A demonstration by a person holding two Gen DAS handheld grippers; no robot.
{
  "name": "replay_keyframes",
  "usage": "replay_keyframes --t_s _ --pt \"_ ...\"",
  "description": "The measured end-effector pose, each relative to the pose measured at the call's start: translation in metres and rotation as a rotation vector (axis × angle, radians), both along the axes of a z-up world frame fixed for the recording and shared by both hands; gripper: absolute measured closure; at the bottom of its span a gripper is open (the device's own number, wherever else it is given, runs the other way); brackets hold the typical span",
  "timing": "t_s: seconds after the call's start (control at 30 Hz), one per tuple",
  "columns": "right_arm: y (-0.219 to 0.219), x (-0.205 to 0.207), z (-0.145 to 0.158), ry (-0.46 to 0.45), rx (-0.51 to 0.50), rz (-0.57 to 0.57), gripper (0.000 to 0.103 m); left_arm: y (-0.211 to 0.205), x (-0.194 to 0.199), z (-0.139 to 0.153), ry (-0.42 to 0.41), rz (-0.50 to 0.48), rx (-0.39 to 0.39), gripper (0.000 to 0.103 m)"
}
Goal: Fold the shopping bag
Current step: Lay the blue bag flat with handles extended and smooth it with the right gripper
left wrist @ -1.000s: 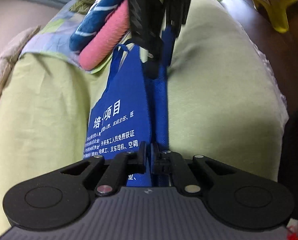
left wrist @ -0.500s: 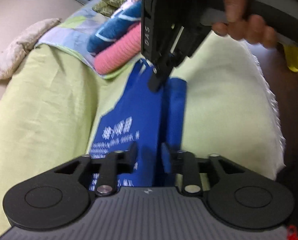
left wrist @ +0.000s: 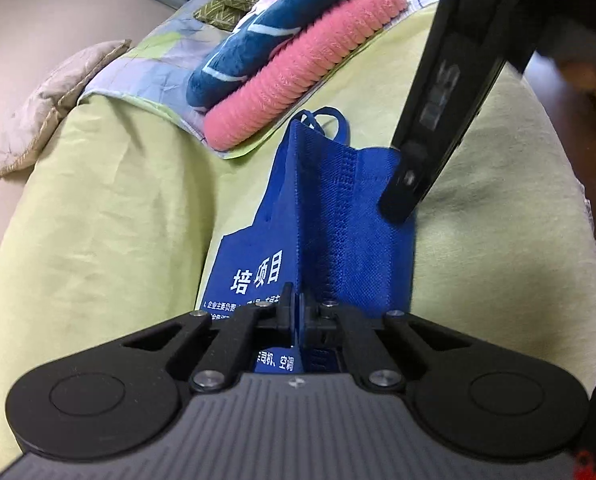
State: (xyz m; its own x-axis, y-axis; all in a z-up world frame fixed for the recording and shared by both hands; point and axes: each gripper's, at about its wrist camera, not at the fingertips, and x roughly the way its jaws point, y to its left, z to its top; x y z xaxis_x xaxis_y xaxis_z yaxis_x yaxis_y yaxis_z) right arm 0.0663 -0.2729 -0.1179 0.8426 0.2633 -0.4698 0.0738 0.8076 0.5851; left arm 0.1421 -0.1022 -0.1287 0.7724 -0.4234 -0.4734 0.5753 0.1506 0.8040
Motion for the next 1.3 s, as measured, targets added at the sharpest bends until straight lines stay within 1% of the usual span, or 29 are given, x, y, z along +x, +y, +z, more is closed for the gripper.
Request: replay_keyframes --t_s 0.03,0.1,0.13,0.2,0.3,0.47,0.53,0.6,0.7,0.83,0.9,0.93,0.97,1.0,1.03,1.07,1.13,1.2,1.23,1.3 --pt "0.002 0.005 -0.004 0.001 -0.006 -0.004 0.09 0.001 -0.002 -0.001 -0.009 -0.008 0.008 0.103" --pt "0.003 0.014 -0.009 0.012 -0.021 -0.02 0.102 0.002 -0.006 -0.005 -0.033 -0.038 0.047 0.103" --pt "0.002 0.018 -0.01 0.015 -0.022 -0.028 0.103 0.004 -0.011 -0.01 -0.051 -0.058 0.074 0.103" --pt "0.0 0.024 -0.012 0.02 -0.029 -0.036 0.103 0.005 -0.017 -0.02 -0.081 -0.095 0.131 0.103" --pt "-0.003 0.025 -0.011 0.026 -0.04 -0.027 0.103 0.005 -0.02 -0.032 -0.099 -0.132 0.187 0.103" --pt "-0.008 0.011 -0.01 0.051 -0.034 -0.016 0.103 0.009 -0.026 -0.053 -0.133 -0.197 0.281 0.103" --pt "-0.006 0.004 -0.006 0.071 -0.082 -0.013 0.103 0.011 -0.028 -0.061 -0.165 -0.22 0.311 0.103" --pt "-0.003 -0.003 0.002 0.071 -0.121 0.001 0.096 0.012 -0.029 -0.062 -0.166 -0.222 0.311 0.103" --pt "0.006 -0.019 0.025 -0.033 -0.191 0.003 0.096 0.012 -0.028 -0.063 -0.162 -0.223 0.308 0.103" --pt "0.019 -0.004 0.037 -0.093 -0.252 0.03 0.096 0.011 -0.029 -0.069 -0.184 -0.213 0.306 0.103" --pt "0.022 0.014 0.029 -0.062 -0.266 0.051 0.096 0.012 -0.031 -0.069 -0.183 -0.19 0.281 0.103" --pt "0.022 0.023 0.02 -0.012 -0.282 0.057 0.097 0.013 -0.034 -0.065 -0.157 -0.172 0.261 0.103" --pt "0.022 0.032 0.011 0.037 -0.298 0.063 0.103 0.016 -0.038 -0.057 -0.112 -0.15 0.23 0.102" --pt "0.021 0.032 0.008 0.029 -0.304 0.063 0.103 0.022 -0.042 -0.045 -0.044 -0.127 0.183 0.095" --pt "0.02 0.032 0.005 0.022 -0.31 0.064 0.103 0.03 -0.047 -0.032 0.037 -0.104 0.128 0.088" --pt "0.02 0.033 0.006 0.026 -0.316 0.072 0.103 0.039 -0.049 -0.018 0.118 -0.077 0.062 0.085" --pt "0.02 0.034 0.007 0.036 -0.33 0.087 0.103 0.059 -0.047 0.011 0.262 -0.008 -0.097 0.085" --pt "0.023 0.034 0.007 0.032 -0.361 0.095 0.103 0.073 -0.032 0.033 0.339 0.092 -0.233 0.086" --pt "0.026 0.034 0.008 0.031 -0.375 0.094 0.103 0.076 -0.019 0.04 0.358 0.158 -0.291 0.087" --pt "0.029 0.035 0.007 0.033 -0.388 0.087 0.103 0.077 0.01 0.043 0.367 0.287 -0.358 0.089"
